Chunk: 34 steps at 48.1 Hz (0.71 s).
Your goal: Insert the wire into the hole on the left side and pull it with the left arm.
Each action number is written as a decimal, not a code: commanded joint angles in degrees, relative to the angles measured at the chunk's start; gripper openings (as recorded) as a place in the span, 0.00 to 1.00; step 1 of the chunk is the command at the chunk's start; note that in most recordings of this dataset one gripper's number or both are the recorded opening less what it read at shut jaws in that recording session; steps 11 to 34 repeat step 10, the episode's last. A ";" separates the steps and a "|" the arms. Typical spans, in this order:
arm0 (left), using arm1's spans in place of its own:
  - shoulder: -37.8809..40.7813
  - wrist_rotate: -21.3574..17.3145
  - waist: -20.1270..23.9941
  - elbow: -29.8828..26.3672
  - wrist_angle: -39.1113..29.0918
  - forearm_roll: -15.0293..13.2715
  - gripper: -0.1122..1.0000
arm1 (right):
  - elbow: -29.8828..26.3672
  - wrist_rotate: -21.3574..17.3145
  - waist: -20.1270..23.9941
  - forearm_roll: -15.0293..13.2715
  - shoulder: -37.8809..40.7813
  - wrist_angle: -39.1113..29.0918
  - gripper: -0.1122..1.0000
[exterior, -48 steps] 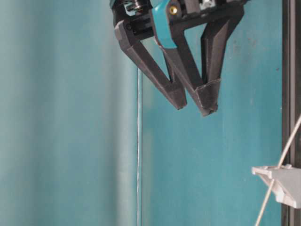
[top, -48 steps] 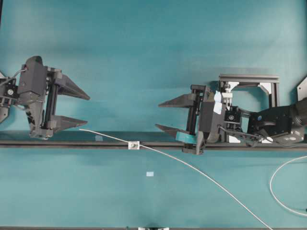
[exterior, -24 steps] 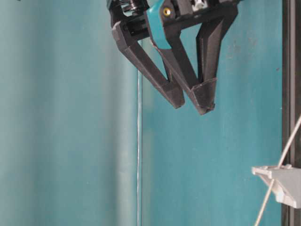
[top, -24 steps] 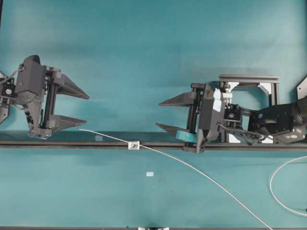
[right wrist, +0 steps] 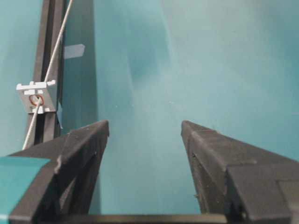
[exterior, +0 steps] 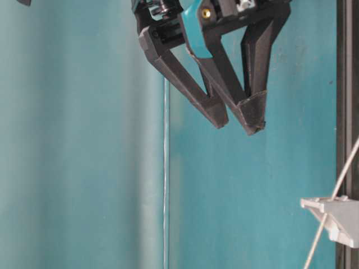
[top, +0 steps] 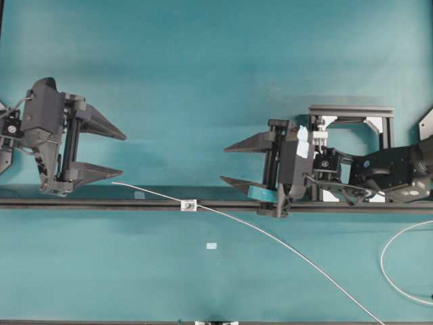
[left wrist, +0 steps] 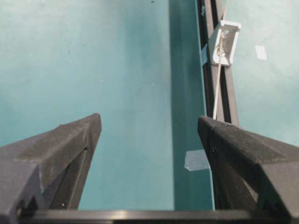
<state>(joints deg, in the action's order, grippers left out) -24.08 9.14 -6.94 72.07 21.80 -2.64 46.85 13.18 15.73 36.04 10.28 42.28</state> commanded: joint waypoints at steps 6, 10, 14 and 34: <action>-0.44 0.09 0.00 -0.88 0.53 0.18 0.85 | -1.41 -0.18 -0.18 -0.18 -1.85 -0.44 0.75; -0.44 0.09 -0.26 -0.88 0.44 0.18 0.85 | -1.58 -0.18 -0.09 -0.26 -2.11 -0.79 0.75; -0.44 0.09 -0.26 -0.88 0.44 0.18 0.85 | -1.58 -0.18 -0.09 -0.26 -2.11 -0.79 0.75; -0.44 0.09 -0.26 -0.88 0.44 0.18 0.85 | -1.58 -0.18 -0.09 -0.26 -2.11 -0.79 0.75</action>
